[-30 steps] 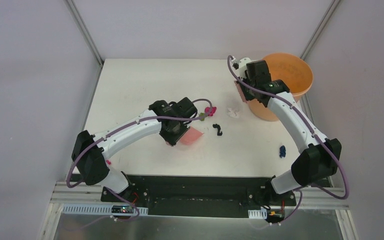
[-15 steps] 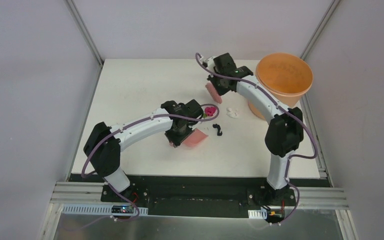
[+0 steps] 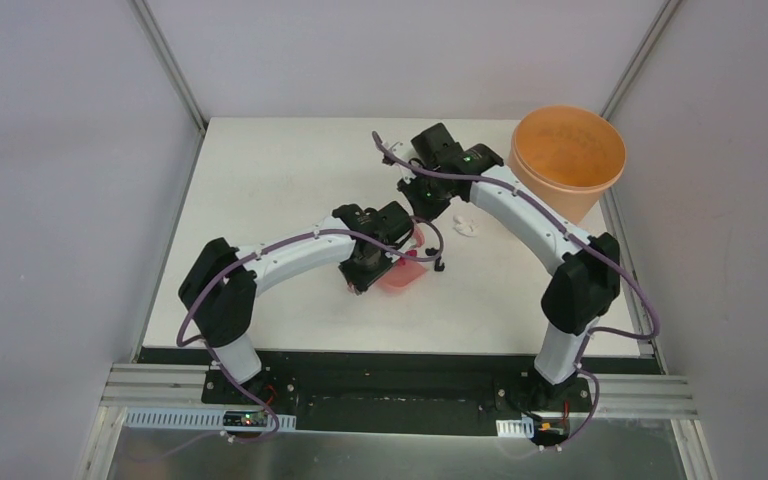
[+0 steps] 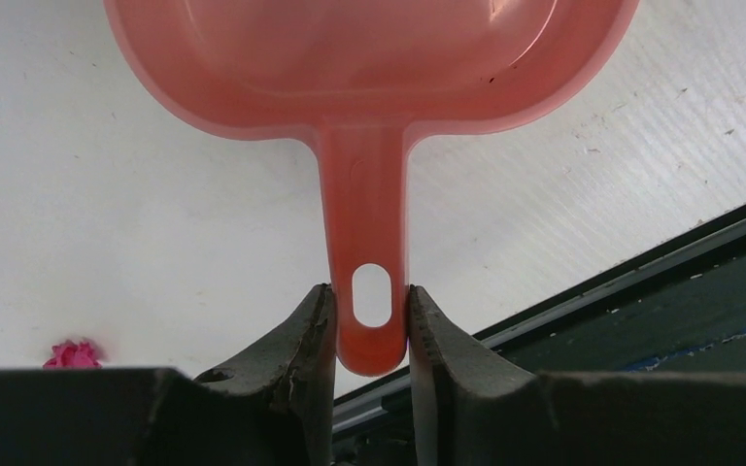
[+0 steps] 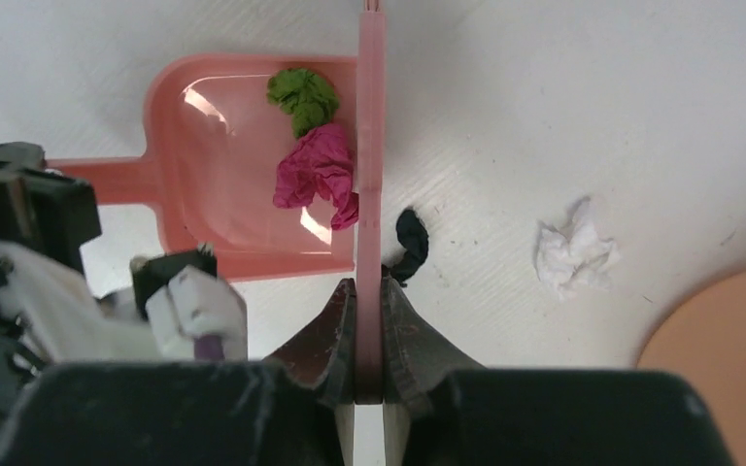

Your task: Sweep away the paper scraps from the table

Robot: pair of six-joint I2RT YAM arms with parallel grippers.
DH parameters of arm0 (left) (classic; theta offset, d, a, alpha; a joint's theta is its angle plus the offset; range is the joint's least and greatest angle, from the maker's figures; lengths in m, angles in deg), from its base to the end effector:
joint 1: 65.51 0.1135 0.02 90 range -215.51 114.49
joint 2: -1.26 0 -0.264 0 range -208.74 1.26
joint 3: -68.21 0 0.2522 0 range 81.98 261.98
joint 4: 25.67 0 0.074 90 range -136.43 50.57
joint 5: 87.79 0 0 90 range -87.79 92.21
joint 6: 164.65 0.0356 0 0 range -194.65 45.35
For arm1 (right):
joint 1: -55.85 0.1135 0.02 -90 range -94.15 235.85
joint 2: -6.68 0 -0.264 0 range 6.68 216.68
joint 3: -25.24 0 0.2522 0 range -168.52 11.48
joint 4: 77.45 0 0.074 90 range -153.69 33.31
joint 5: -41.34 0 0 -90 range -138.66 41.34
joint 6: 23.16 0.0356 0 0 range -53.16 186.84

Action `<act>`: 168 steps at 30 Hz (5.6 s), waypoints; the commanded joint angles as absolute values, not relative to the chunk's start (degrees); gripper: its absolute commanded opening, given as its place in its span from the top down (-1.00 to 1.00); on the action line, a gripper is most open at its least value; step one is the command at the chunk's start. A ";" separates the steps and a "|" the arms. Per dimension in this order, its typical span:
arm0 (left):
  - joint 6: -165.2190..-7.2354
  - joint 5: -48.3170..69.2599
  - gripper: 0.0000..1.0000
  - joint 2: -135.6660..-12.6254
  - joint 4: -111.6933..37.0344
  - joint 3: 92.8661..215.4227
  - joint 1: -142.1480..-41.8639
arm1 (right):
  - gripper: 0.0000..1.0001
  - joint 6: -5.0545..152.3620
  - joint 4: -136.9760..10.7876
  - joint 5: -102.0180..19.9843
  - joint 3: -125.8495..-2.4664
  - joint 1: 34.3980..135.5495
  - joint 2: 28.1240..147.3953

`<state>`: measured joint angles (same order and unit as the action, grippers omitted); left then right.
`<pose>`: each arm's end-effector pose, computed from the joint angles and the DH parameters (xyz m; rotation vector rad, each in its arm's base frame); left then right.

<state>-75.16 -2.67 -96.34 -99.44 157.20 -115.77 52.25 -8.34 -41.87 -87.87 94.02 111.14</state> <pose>0.2061 -0.2432 0.2289 1.2479 2.7115 0.0297 0.3034 0.2438 0.3119 -1.2124 2.3515 0.2961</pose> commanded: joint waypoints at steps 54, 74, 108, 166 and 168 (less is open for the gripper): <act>-74.48 8.01 1.00 -95.98 -95.04 154.16 -109.63 | 1.00 54.42 -1.53 -23.12 -86.25 92.43 105.81; -79.05 1.83 1.00 -90.71 -111.17 158.40 -114.15 | 1.00 54.87 -6.74 -50.46 -85.47 80.50 94.80; -77.80 -1.44 1.00 -93.05 -93.86 151.78 -118.87 | 1.00 54.88 -4.92 -26.65 -79.98 85.73 90.06; -86.98 -4.03 1.00 -105.23 -104.82 162.20 -131.57 | 1.00 54.44 5.15 -24.64 -77.49 85.48 98.68; -86.39 -3.74 1.00 -106.29 -104.59 162.92 -131.51 | 1.00 54.57 5.90 -23.93 -77.68 84.87 97.29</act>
<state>-88.41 -4.73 -105.04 -105.61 160.26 -131.15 53.47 2.81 -32.39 -77.65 85.34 101.77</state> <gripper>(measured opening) 0.278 0.111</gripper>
